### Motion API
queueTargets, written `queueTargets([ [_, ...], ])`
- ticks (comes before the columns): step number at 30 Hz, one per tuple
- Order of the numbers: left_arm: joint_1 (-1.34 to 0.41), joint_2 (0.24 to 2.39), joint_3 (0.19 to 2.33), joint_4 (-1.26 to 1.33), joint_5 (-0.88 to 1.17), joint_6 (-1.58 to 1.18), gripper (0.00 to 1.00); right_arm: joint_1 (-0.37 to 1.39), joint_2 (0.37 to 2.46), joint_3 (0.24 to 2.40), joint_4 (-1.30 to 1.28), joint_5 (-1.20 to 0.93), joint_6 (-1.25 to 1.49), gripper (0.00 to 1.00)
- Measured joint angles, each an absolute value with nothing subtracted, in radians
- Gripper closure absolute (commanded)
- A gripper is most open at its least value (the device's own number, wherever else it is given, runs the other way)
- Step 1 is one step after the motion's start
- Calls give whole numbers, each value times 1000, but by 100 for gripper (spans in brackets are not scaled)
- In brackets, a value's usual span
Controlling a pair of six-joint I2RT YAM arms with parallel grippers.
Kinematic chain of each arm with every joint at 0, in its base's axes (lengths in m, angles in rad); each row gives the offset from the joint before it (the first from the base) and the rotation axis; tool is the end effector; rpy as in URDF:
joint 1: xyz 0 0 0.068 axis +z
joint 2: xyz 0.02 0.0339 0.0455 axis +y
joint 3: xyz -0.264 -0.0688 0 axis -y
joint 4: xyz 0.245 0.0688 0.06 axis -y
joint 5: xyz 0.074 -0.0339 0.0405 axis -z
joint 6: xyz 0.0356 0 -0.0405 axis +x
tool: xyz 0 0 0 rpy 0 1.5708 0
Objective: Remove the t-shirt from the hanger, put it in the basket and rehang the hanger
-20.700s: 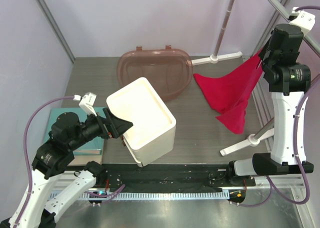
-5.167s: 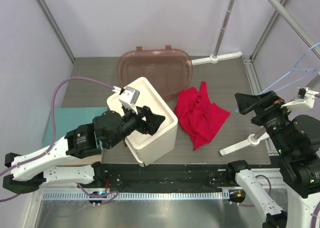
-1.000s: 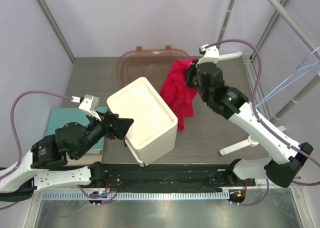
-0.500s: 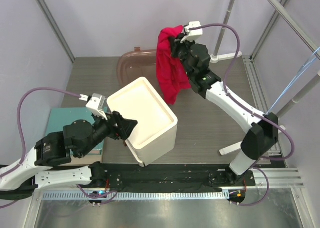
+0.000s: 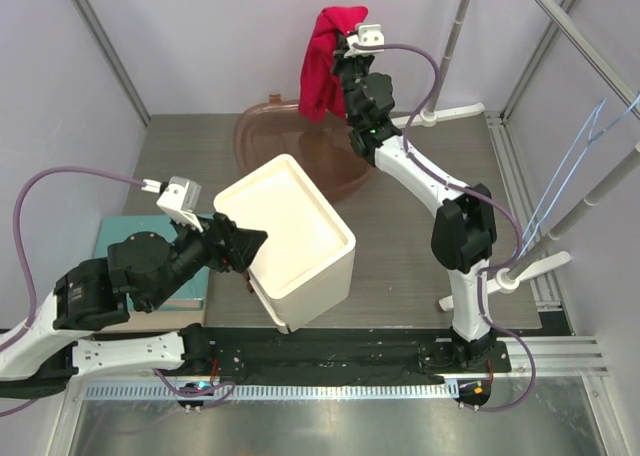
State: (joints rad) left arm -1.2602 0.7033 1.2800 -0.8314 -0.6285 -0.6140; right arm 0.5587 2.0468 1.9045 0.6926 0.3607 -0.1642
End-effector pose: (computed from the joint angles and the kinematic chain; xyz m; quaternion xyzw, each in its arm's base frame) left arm 0.0477 -0.0800 0.4422 0.0596 0.7735 -0.3239 0.5415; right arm 0.4166 0.2456 0.4289 -0.0235 0.5048 0.0823 0.8590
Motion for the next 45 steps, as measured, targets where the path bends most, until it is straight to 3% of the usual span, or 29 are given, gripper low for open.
queueTargets([
  [5, -1260, 751, 1297, -845, -640, -592, 25, 552, 2128, 1877, 794, 386, -188, 99],
  [16, -1260, 828, 1305, -850, -655, -532, 25, 569, 2133, 1367, 934, 507, -99, 96],
  [21, -1260, 815, 1305, -842, -644, -530, 24, 567, 2135, 1345, 933, 551, -52, 93],
  [24, -1260, 794, 1306, -825, -634, -530, 24, 556, 2158, 1429, 841, 553, -13, 92],
  [30, -1260, 782, 1335, -820, -627, -526, 24, 488, 2273, 1864, 318, 350, 137, 92],
  [38, -1260, 835, 1348, -820, -619, -514, 24, 406, 2272, 1959, -91, 24, 301, 91],
  [45, -1260, 877, 1348, -805, -600, -515, 24, 377, 2454, 2192, -271, -153, 419, 74],
])
